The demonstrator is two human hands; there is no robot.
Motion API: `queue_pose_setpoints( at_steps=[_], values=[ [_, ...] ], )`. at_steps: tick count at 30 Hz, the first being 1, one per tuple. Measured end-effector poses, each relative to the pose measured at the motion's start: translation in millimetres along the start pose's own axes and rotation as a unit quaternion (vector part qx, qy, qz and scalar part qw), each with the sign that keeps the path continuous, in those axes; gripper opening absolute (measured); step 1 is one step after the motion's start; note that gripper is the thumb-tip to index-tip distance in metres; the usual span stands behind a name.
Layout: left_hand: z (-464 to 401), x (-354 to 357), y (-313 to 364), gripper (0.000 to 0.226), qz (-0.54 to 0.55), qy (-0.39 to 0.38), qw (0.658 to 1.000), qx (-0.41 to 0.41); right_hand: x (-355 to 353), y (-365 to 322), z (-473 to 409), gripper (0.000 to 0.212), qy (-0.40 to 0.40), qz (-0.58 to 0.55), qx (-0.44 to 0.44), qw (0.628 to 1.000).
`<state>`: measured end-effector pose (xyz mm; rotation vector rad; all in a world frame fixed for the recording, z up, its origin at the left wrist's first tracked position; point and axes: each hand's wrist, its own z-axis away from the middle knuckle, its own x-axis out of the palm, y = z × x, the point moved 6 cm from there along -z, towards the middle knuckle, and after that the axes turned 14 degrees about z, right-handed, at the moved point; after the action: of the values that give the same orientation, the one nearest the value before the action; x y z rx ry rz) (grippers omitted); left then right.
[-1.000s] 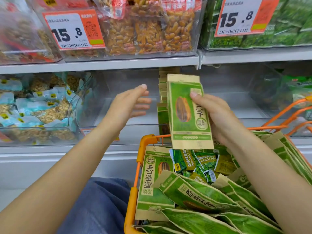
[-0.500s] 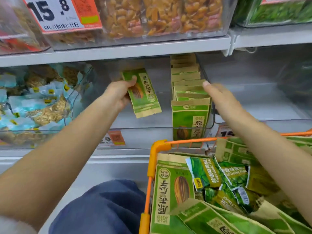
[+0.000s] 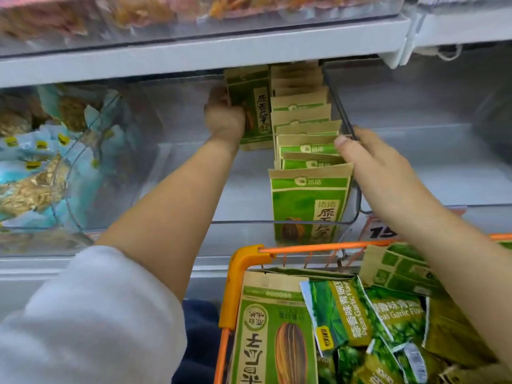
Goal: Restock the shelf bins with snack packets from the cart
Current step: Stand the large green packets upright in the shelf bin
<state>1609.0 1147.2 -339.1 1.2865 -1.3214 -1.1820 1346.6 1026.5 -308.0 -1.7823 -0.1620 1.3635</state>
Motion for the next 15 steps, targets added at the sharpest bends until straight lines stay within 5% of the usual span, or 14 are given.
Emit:
queue_pose_setpoints(
  at_steps=[7, 11, 15],
  values=[
    [8, -13, 4, 0.04, 0.029, -0.013, 0.996, -0.079, 1, -6, 7, 0.048, -0.016, -0.015, -0.014, 1.0],
    [57, -38, 42, 0.008, 0.048, -0.04, 0.995, -0.083, -26, -25, 21, 0.058, 0.125, 0.066, -0.099, 0.985],
    [139, -74, 81, 0.027, 0.064, -0.132, 0.988, 0.052, -57, -58, 48, 0.021, 0.237, 0.08, -0.216, 0.944]
  ],
)
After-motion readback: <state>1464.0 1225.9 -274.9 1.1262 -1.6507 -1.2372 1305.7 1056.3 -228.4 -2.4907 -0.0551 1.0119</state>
